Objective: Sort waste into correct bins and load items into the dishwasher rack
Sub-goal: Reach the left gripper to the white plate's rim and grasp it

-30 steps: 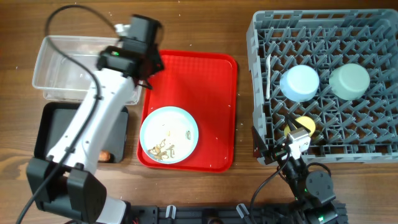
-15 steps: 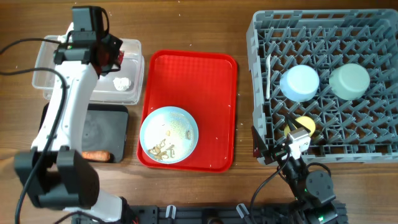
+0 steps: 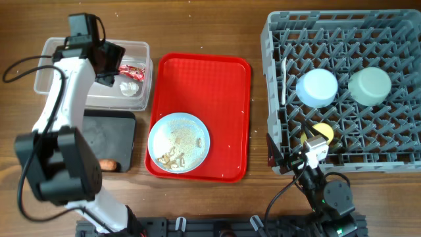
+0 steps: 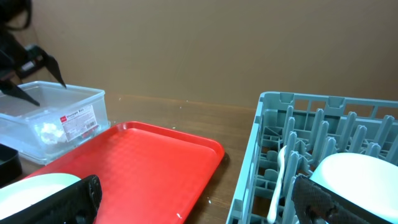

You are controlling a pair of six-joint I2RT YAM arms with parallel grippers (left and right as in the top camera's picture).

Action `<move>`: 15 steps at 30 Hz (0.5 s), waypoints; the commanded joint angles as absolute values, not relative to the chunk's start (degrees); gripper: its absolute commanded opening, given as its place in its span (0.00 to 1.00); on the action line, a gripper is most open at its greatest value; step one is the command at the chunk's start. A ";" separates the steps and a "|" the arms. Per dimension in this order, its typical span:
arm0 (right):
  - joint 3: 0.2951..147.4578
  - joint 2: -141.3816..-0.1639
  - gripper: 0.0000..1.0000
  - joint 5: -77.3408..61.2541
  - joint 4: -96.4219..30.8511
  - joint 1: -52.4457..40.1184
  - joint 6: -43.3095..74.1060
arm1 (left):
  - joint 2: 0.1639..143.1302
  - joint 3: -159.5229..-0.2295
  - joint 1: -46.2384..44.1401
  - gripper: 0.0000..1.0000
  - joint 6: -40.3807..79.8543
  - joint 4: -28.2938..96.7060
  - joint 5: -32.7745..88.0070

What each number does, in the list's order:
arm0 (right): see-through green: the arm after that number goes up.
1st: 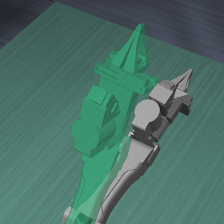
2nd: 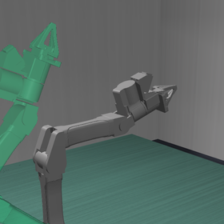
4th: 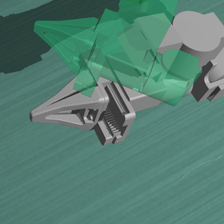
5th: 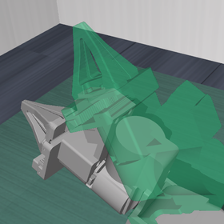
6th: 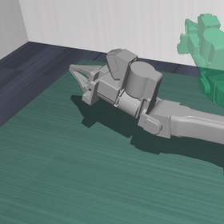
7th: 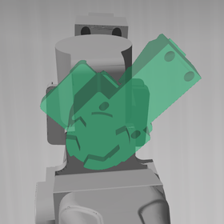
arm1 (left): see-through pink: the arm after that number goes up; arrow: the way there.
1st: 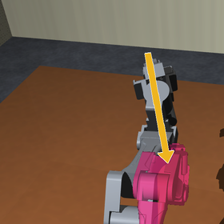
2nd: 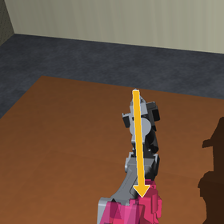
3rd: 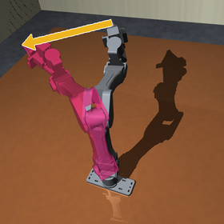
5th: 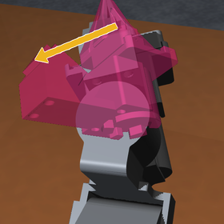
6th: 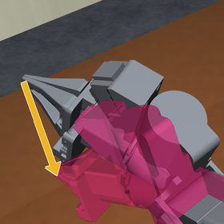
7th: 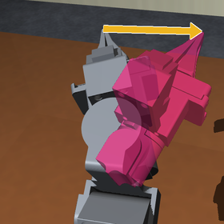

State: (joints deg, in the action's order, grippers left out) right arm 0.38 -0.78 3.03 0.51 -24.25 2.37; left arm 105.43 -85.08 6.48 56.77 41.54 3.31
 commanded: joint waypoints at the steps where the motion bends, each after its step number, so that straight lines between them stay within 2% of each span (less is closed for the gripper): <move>1: 0.30 -0.27 1.00 2.50 0.80 -24.03 3.16 | 94.43 -85.54 6.04 0.70 49.74 41.56 6.42; 3: 0.30 -0.27 1.00 2.50 0.80 -24.03 3.16 | 90.41 -85.52 3.86 0.71 44.64 42.54 6.42; 8: 0.30 -0.27 1.00 2.50 0.80 -24.03 3.16 | 85.06 -85.52 -9.17 0.71 31.68 52.80 1.87; 11: 0.30 -0.27 1.00 2.50 0.80 -24.03 3.18 | 87.18 -85.49 -15.81 0.72 30.39 58.59 -4.56; 15: 0.30 -0.27 1.00 2.52 0.80 -24.03 3.18 | 91.44 -85.38 -21.43 0.67 30.41 61.14 -4.60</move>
State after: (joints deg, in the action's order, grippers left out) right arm 0.38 -0.78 3.01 0.51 -24.27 2.37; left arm 88.23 -85.45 -18.44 32.60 60.64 -2.09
